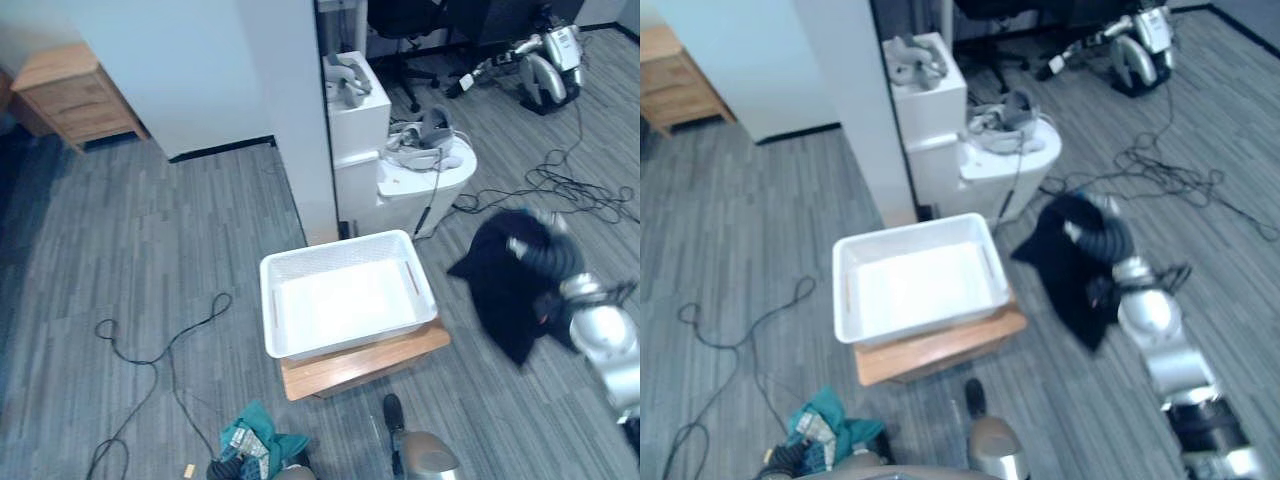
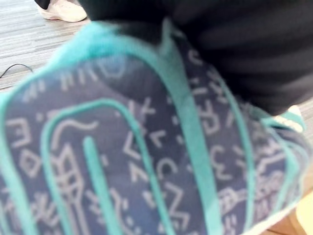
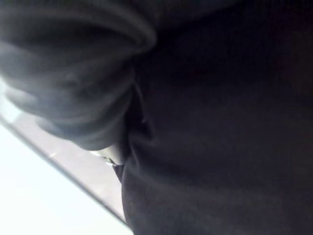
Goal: Tidy up the quilt and then pick up the clothes from the bed and put them into the laundry hamper.
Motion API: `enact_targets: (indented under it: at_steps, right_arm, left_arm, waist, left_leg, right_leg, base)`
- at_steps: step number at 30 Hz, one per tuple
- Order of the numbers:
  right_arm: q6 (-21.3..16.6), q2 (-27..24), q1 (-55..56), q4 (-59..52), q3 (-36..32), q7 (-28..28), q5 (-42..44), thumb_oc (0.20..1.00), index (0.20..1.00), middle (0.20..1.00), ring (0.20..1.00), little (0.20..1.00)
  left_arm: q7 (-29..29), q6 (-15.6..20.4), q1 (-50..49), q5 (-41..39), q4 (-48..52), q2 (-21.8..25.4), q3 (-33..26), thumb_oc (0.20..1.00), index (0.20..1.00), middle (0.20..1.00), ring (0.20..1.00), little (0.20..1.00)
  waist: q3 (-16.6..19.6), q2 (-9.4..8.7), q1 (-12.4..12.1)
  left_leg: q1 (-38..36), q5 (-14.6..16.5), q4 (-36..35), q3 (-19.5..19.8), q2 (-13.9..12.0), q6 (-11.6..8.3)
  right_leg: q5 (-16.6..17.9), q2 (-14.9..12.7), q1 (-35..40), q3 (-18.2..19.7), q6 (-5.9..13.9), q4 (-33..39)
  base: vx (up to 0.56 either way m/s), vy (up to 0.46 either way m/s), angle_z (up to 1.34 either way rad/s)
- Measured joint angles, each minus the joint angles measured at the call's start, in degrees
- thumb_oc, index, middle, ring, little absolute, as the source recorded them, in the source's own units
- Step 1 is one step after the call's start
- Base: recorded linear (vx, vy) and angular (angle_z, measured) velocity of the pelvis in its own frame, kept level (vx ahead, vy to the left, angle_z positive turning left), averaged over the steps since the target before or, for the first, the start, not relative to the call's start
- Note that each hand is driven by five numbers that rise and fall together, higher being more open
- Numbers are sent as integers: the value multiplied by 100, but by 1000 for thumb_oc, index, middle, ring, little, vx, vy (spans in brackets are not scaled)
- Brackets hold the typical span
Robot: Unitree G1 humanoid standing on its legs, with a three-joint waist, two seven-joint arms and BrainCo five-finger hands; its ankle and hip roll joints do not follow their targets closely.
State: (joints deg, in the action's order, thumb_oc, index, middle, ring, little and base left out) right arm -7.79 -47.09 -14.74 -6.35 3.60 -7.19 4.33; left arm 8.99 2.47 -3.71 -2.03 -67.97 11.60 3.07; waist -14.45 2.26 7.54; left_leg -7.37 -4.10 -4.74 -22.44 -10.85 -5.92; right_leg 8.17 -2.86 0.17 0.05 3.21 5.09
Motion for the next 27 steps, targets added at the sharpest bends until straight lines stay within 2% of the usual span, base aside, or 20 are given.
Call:
enact_targets:
  at_steps: [1, 2, 5, 8, 11, 16, 18, 19, 22, 23, 24, 25, 27]
  right_arm:
    - [-65, 44, -310, -8, 171, -3, 8, 200, 200, 200, 200, 200]
    - [-66, -38, -610, 2, 484, 33, 6, 200, 200, 200, 200, 200]
    - [-113, -48, -1010, 58, 1066, 201, 9, 200, 200, 200, 200, 200]
    - [-93, -6, -1055, 200, 1321, 257, 8, 200, 200, 200, 200, 200]
    - [41, 14, -1050, 544, 1404, 277, 2, 200, 200, 200, 200, 200]
    - [291, 225, -1030, 1700, 1492, 256, -224, 200, 200, 200, 200, 200]
    - [341, 364, -1028, 2379, 1485, 176, -310, 200, 200, 200, 200, 200]
    - [476, 412, -989, 2668, 1491, 169, -411, 200, 200, 200, 200, 200]
    - [559, 629, -818, 3464, 1447, -23, -428, 200, 200, 200, 200, 200]
    - [583, 667, -721, 3572, 1444, -31, -429, 1000, 1000, 1000, 1000, 1000]
    - [601, 724, -540, 3715, 1421, -44, -440, 1000, 1000, 1000, 1000, 1000]
    - [595, 775, -380, 3765, 1311, -55, -454, 1000, 1000, 1000, 1000, 1000]
    - [690, 757, 270, 3618, 1135, -220, -1167, 1000, 1000, 1000, 1000, 1000]
  left_arm:
    - [-1, 4, -40, 1, 10, 14, -5, 200, 200, 200, 200, 200]
    - [-6, -4, -42, 0, 10, 18, 14, 200, 200, 200, 200, 200]
    - [-17, -11, -115, -7, -8, 95, 32, 200, 200, 200, 200, 200]
    - [-20, -41, -164, -22, -7, 222, 40, 200, 200, 200, 200, 200]
    - [-19, -40, -202, -24, 5, 236, 42, 200, 200, 200, 200, 200]
    - [-12, 0, -259, -227, 309, 257, 48, 200, 200, 200, 200, 200]
    - [-1, 13, -288, -246, 765, 374, 170, 200, 200, 200, 200, 200]
    - [16, 87, -265, -247, 1005, 467, 226, 200, 200, 200, 200, 200]
    - [25, 210, -435, -433, 2104, 758, 320, 200, 200, 200, 200, 200]
    - [32, 272, -429, -455, 2334, 835, 314, 200, 200, 200, 200, 200]
    - [49, 288, -377, -460, 2627, 935, 296, 200, 200, 200, 200, 200]
    - [50, 283, -355, -462, 2864, 990, 286, 200, 200, 200, 200, 200]
    - [175, 437, -253, -437, 3705, 1154, 36, 200, 200, 200, 200, 200]
  waist:
    - [30, -35, -144]
    - [53, -62, -115]
    - [163, -179, -235]
    - [220, -271, -449]
    - [228, -284, -519]
    - [238, -253, -586]
    - [237, -227, -610]
    - [230, -151, -613]
    - [160, 38, -618]
    - [149, 120, -618]
    - [147, 243, -603]
    - [146, 287, -603]
    - [149, 452, -601]
  left_leg:
    - [22, 44, -39, 13, 100, 36]
    - [9, 80, -31, 79, 205, 100]
    - [15, 55, -2, 186, 410, 129]
    - [44, 40, 0, 297, 456, 150]
    - [62, 31, -1, 400, 442, 164]
    - [245, -50, -2, 463, 401, 198]
    - [346, -68, -17, 490, 388, 208]
    - [431, -80, -25, 569, 390, 234]
    - [484, -107, -35, 602, 386, 246]
    - [494, -110, -36, 621, 388, 250]
    - [506, -117, -32, 658, 389, 246]
    - [506, -122, -32, 684, 386, 237]
    - [498, -176, -17, 759, 368, 189]
  right_leg:
    - [-49, -140, 51, -36, 96, 0]
    - [-38, -222, 63, -38, 142, 0]
    - [-24, -448, 109, -134, 242, 2]
    - [-16, -501, 159, -276, 277, 2]
    - [-26, -486, 173, -330, 288, 2]
    - [-46, -458, 45, -406, 316, 2]
    - [-41, -448, -26, -440, 324, 3]
    - [-33, -447, -91, -452, 330, 4]
    - [-19, -449, -105, -478, 350, 5]
    - [-17, -453, -108, -492, 353, 5]
    - [-17, -453, -109, -520, 353, 6]
    - [-18, -448, -102, -539, 353, 5]
    - [-26, -426, -54, -610, 343, 5]
  base:
    - [78, 28, 14]
    - [84, 37, 27]
    - [51, 27, 25]
    - [34, 4, 22]
    - [22, -19, 11]
    - [-12, -27, 8]
    - [-22, -8, 11]
    - [-19, -18, 13]
    - [-7, -19, 9]
    - [7, -26, 10]
    - [13, -28, 10]
    - [32, -41, 15]
    - [23, -50, 14]
